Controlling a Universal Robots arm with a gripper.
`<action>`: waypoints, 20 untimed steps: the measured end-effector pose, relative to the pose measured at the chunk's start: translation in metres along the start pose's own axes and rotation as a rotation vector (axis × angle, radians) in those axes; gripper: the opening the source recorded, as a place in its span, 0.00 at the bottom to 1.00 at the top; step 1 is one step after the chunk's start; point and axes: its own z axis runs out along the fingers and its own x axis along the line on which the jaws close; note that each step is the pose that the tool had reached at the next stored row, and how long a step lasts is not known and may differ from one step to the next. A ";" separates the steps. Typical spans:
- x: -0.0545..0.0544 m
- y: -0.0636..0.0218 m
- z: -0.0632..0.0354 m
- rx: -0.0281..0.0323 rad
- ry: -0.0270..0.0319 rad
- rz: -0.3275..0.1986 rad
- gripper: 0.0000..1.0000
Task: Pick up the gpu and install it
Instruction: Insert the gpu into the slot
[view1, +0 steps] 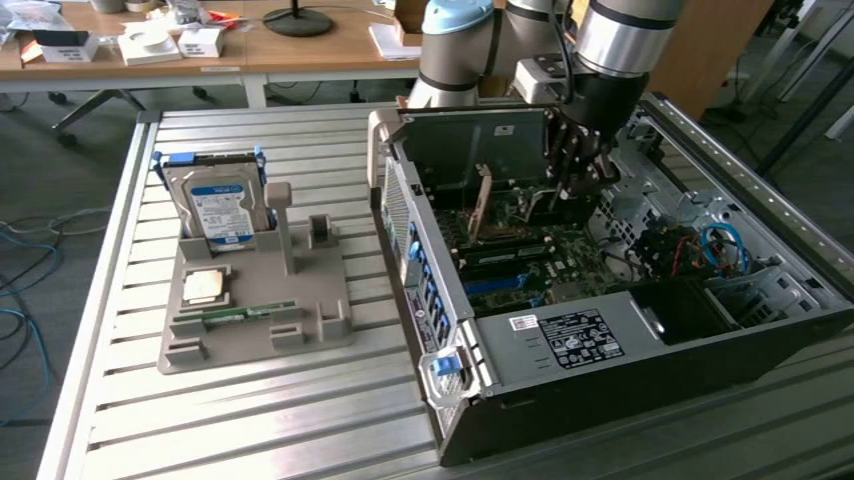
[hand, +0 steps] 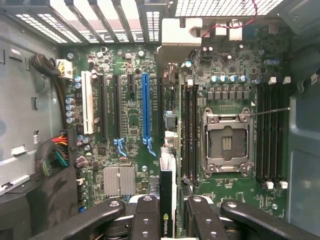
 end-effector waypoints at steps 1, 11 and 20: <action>0.000 0.0000 0.0000 0.0000 0.0000 0.000 0.26; 0.001 0.0028 0.0000 0.0013 0.0000 0.000 0.26; 0.002 0.0089 -0.0001 0.0069 -0.0004 0.000 0.26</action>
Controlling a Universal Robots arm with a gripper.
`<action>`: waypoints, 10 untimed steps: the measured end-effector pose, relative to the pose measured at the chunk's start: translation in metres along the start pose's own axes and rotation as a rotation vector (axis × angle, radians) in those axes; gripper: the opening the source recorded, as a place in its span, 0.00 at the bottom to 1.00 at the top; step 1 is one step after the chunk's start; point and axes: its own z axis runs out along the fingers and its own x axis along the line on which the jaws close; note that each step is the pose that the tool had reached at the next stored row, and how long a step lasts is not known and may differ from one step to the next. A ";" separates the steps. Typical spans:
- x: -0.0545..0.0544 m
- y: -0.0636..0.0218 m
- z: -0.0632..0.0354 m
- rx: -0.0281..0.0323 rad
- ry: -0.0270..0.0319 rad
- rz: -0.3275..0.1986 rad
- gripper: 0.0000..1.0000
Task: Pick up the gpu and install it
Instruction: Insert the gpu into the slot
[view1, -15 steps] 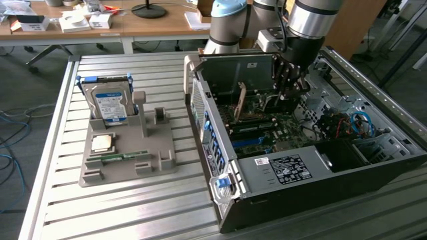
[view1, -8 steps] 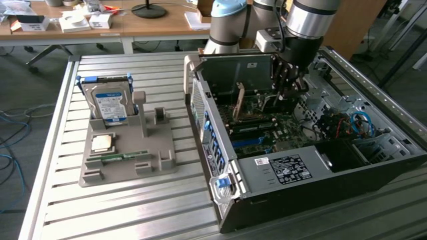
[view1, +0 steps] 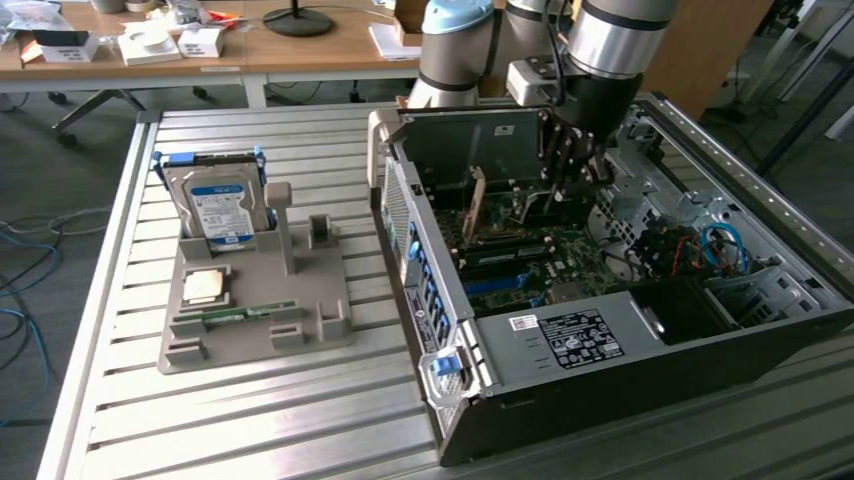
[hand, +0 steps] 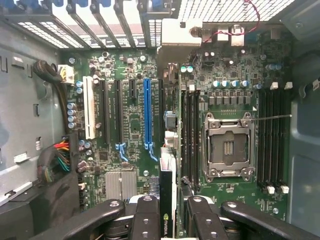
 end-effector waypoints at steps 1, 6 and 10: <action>0.001 -0.0001 0.0000 0.0000 0.0000 0.000 0.26; 0.019 -0.0008 0.0001 0.0000 -0.0001 0.000 0.26; 0.019 0.0011 -0.0001 0.0010 0.0001 0.000 0.26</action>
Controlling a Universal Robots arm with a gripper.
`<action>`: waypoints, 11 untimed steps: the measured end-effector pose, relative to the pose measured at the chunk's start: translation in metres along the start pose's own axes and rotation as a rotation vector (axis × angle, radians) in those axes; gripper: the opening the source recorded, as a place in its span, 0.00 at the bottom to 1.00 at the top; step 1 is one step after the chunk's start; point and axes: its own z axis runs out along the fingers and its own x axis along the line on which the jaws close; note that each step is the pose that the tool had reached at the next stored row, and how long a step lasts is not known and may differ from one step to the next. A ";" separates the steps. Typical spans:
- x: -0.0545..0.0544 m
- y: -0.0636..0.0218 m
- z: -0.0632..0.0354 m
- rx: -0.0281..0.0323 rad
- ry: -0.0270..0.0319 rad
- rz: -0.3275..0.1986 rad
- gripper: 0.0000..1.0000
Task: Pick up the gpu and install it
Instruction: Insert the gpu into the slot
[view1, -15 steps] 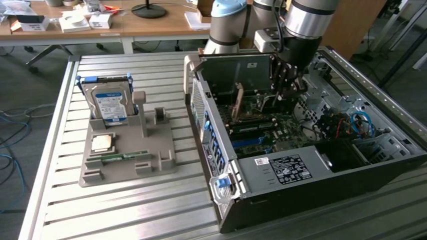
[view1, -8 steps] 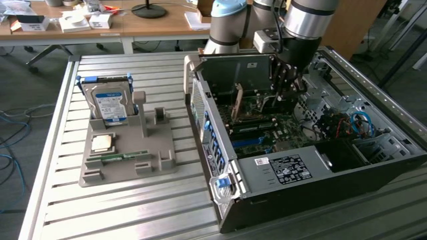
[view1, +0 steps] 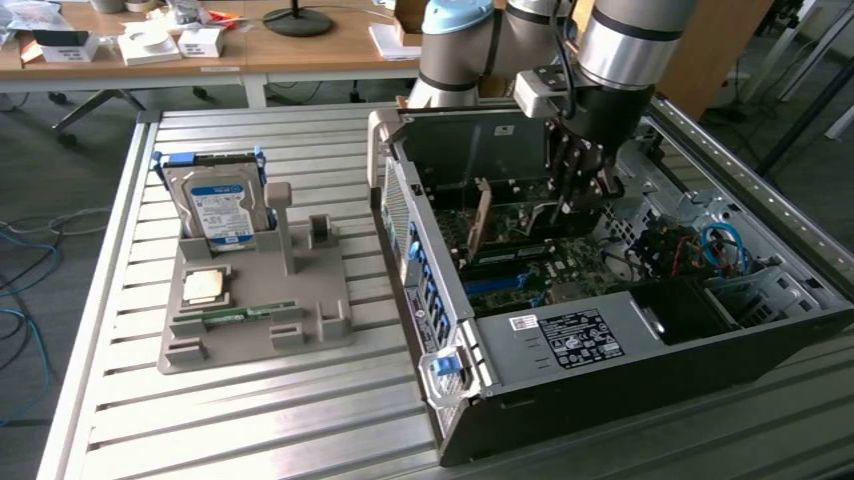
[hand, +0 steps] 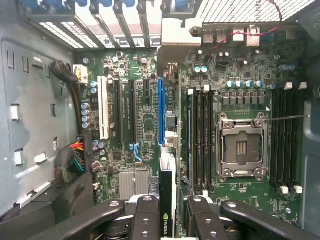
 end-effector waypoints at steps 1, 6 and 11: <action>0.000 0.0015 0.0000 0.0009 -0.0002 0.000 0.26; 0.000 0.0066 -0.0001 0.0036 -0.0002 0.000 0.26; 0.001 0.0108 -0.0002 0.0054 -0.0004 0.000 0.26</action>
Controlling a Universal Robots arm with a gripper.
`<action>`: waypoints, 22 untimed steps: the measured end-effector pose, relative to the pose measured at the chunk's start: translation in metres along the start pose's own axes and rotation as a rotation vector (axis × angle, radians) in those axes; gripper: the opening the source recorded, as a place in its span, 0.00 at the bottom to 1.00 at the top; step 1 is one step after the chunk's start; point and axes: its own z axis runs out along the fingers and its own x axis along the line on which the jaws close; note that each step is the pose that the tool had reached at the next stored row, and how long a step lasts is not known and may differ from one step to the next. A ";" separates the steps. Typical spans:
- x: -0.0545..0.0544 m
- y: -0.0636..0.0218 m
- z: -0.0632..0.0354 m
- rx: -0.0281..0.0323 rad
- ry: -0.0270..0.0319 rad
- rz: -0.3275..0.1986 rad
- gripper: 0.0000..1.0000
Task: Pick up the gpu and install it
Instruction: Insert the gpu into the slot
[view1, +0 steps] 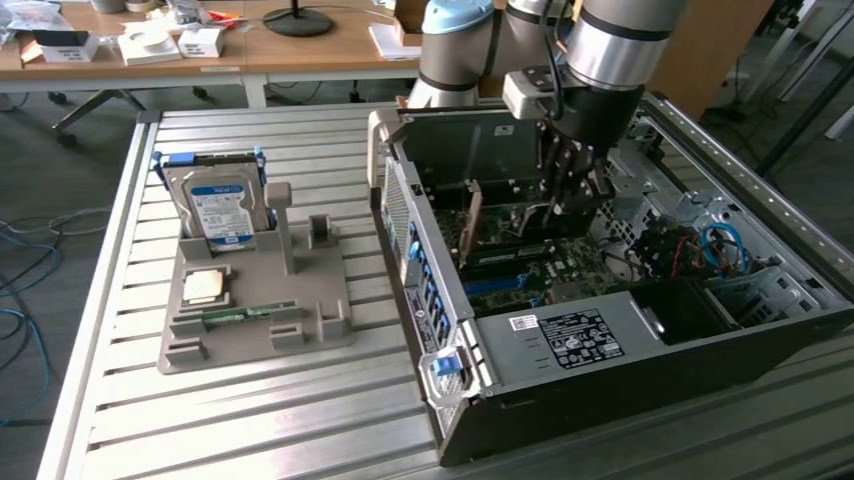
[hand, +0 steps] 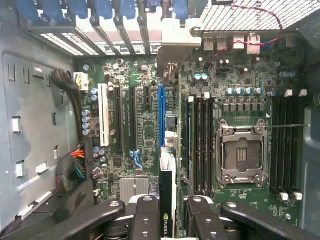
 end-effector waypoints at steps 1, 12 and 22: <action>0.000 0.0001 0.0000 0.0003 0.0000 0.000 0.26; 0.007 0.0010 0.0036 0.0023 -0.0002 0.000 0.26; 0.009 0.0030 0.0160 0.0024 -0.0002 0.000 0.26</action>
